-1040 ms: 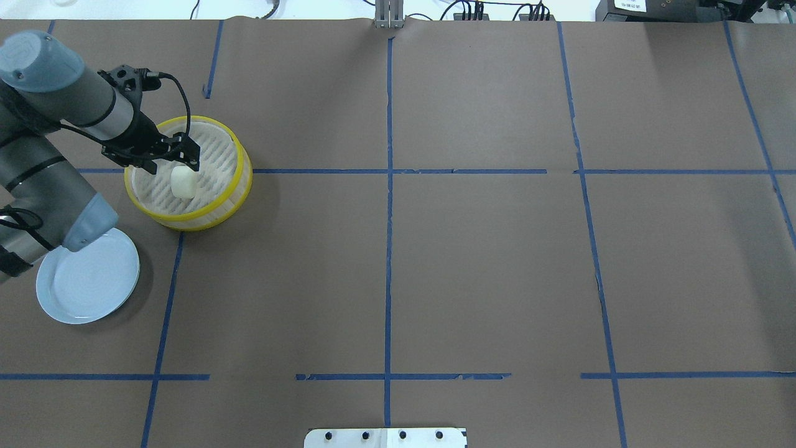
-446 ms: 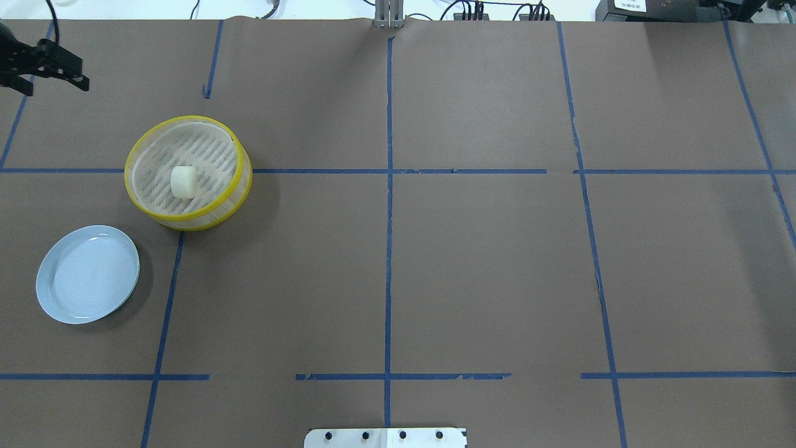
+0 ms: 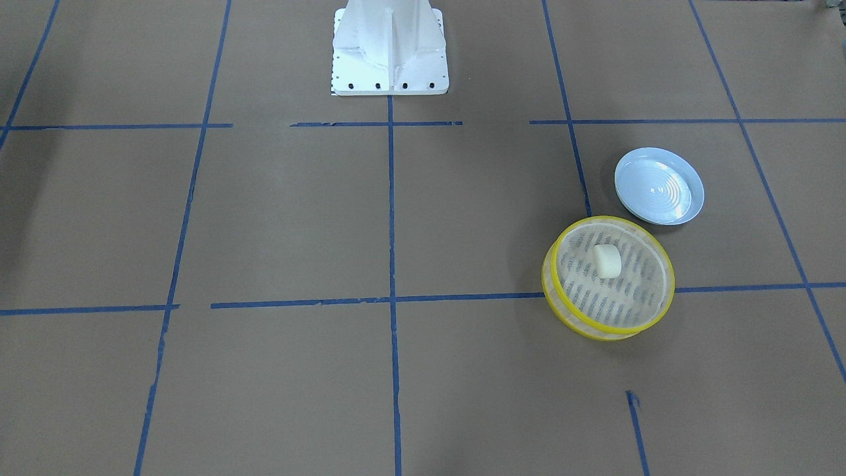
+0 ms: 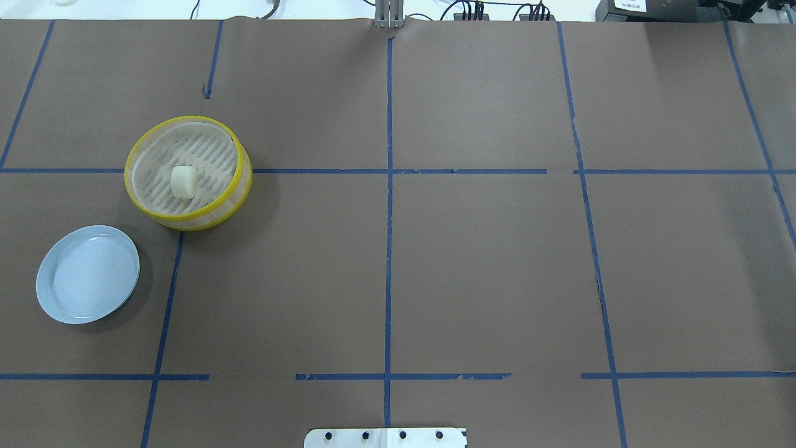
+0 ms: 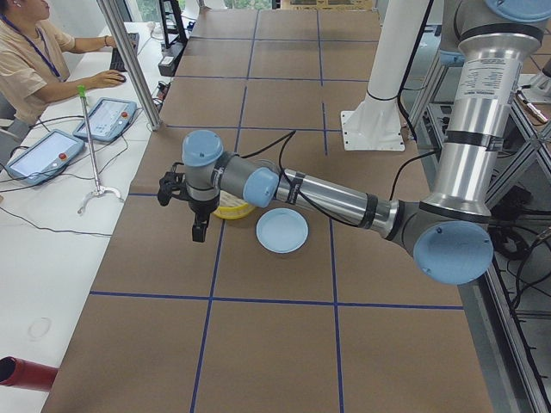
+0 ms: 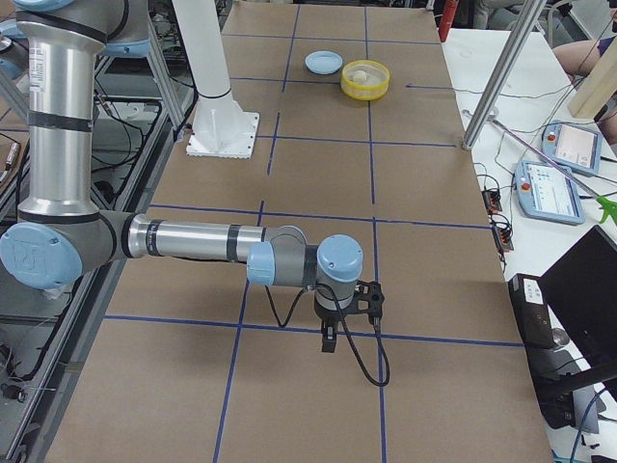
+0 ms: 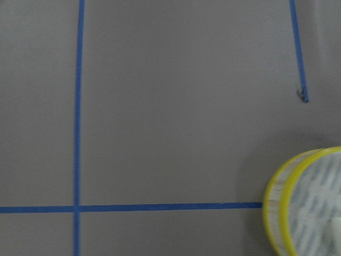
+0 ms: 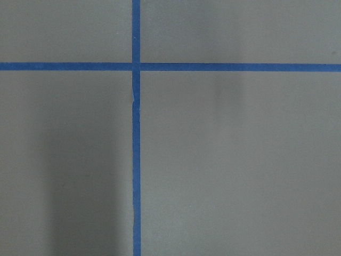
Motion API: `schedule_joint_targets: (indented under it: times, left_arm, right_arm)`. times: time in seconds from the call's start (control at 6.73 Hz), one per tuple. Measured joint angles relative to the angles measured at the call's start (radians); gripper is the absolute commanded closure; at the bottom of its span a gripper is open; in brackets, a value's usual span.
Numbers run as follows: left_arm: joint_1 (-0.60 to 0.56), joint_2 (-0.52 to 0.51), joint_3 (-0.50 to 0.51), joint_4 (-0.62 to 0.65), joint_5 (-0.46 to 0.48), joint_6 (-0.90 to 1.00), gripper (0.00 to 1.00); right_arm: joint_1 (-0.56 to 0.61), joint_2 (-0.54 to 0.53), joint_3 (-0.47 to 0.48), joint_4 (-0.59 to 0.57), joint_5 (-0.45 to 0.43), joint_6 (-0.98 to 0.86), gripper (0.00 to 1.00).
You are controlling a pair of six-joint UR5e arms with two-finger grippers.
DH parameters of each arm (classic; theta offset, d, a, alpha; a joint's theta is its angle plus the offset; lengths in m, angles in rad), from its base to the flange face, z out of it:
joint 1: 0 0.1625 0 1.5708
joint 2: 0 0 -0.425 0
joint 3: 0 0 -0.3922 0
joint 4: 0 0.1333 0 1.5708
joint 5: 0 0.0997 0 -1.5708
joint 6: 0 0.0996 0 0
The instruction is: Place bun in steamer
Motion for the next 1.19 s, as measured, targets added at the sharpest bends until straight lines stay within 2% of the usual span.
schedule_joint_targets:
  times: [0.3, 0.59, 0.89, 1.19]
  left_arm:
    - [-0.086, 0.05, 0.113, 0.013, 0.001, 0.185, 0.0]
    - [-0.1, 0.053, 0.144, 0.044, -0.005, 0.209, 0.0]
    - [-0.103, 0.061, 0.095, 0.147, -0.009, 0.212, 0.0]
    - [-0.104, 0.125, 0.021, 0.165, -0.01, 0.273, 0.0]
  right_arm:
    - [0.0, 0.0, 0.0, 0.0, 0.0, 0.0, 0.0]
    - [0.0, 0.0, 0.0, 0.0, 0.0, 0.0, 0.0]
    - [0.0, 0.0, 0.0, 0.0, 0.0, 0.0, 0.0]
    - [0.0, 0.0, 0.0, 0.0, 0.0, 0.0, 0.0]
